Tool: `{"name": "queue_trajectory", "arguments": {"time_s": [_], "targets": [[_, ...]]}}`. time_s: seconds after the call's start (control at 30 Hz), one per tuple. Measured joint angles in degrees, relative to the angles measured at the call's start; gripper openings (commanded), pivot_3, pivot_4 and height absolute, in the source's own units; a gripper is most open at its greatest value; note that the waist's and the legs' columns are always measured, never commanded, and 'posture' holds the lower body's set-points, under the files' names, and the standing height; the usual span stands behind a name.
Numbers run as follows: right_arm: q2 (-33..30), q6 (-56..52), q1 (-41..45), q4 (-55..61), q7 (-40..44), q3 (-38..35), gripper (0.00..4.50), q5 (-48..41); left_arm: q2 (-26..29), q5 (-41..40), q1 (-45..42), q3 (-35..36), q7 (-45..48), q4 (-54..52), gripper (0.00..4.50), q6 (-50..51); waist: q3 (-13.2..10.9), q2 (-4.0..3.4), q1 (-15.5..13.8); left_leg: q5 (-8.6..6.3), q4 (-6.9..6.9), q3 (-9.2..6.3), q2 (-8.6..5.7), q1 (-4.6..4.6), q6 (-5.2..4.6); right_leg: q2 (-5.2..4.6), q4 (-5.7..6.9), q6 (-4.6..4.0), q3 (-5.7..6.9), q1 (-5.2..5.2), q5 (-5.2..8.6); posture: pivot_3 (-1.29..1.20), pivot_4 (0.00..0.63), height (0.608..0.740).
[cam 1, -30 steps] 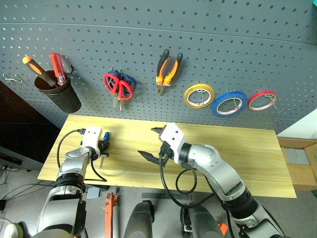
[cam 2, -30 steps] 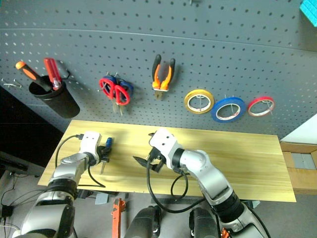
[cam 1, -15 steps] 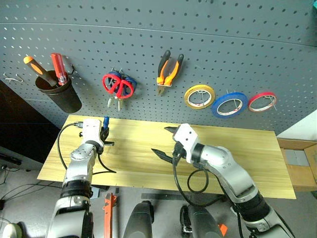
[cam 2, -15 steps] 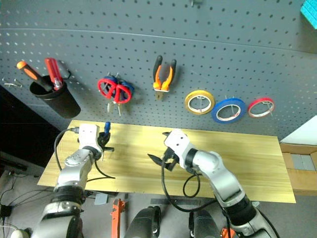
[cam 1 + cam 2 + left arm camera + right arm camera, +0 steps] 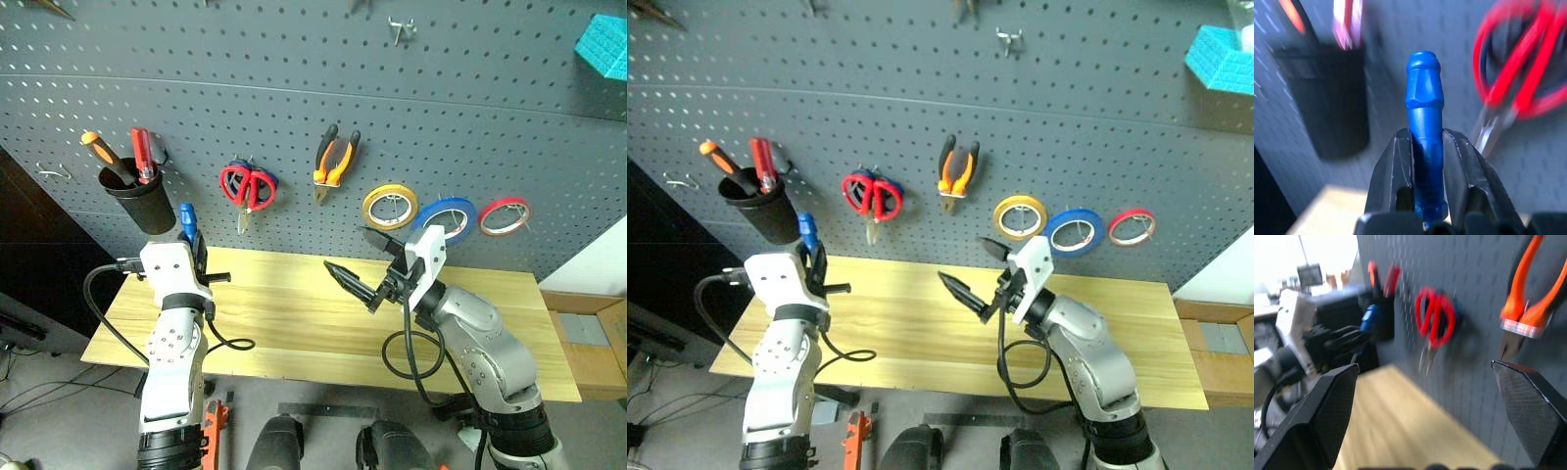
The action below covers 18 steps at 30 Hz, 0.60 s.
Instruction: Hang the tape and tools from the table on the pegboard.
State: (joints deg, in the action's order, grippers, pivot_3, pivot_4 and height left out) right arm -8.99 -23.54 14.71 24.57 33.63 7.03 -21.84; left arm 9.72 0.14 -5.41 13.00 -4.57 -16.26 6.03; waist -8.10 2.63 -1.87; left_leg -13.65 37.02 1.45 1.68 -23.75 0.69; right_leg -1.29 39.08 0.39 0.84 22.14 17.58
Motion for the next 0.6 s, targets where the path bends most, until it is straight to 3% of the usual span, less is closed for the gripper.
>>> {"name": "queue_trajectory", "arguments": {"time_s": [0.2, 0.37, 0.6], "targets": [[4.0, 0.1, 3.0, 0.2, -3.3, -1.2, 4.5, -3.4, 2.8, 1.0, -11.6, 4.9, -4.9, 2.8, 0.5, 1.9, 1.1, 0.13, -1.2, 0.07, 0.02, -0.05, 0.03, 0.05, 0.0, 0.15, 0.13, -0.07, -0.01, 0.0, -0.04, 0.16, 0.056, 0.74], [5.9, 0.6, 5.1, -0.3, -5.1, -0.4, 4.5, -3.9, 9.9, -0.3, -23.4, 5.3, -0.6, 15.8, 0.5, -5.5, 1.4, 0.1, -1.4, 0.07, 0.03, 0.04, -0.03, 0.07, -0.01, 0.11, 0.07, -0.09, -0.08, -0.03, -0.05, 0.14, 0.072, 0.74], [6.3, 2.0, 6.2, -2.7, -6.5, 0.0, 4.5, -2.7, 14.3, -1.5, -32.6, 5.3, 2.9, 32.4, 0.5, -14.6, 1.4, 0.09, -1.4, 0.07, -0.01, 0.06, 0.01, 0.04, -0.01, 0.12, 0.05, -0.09, -0.09, 0.04, -0.06, 0.13, 0.089, 0.74]]}}
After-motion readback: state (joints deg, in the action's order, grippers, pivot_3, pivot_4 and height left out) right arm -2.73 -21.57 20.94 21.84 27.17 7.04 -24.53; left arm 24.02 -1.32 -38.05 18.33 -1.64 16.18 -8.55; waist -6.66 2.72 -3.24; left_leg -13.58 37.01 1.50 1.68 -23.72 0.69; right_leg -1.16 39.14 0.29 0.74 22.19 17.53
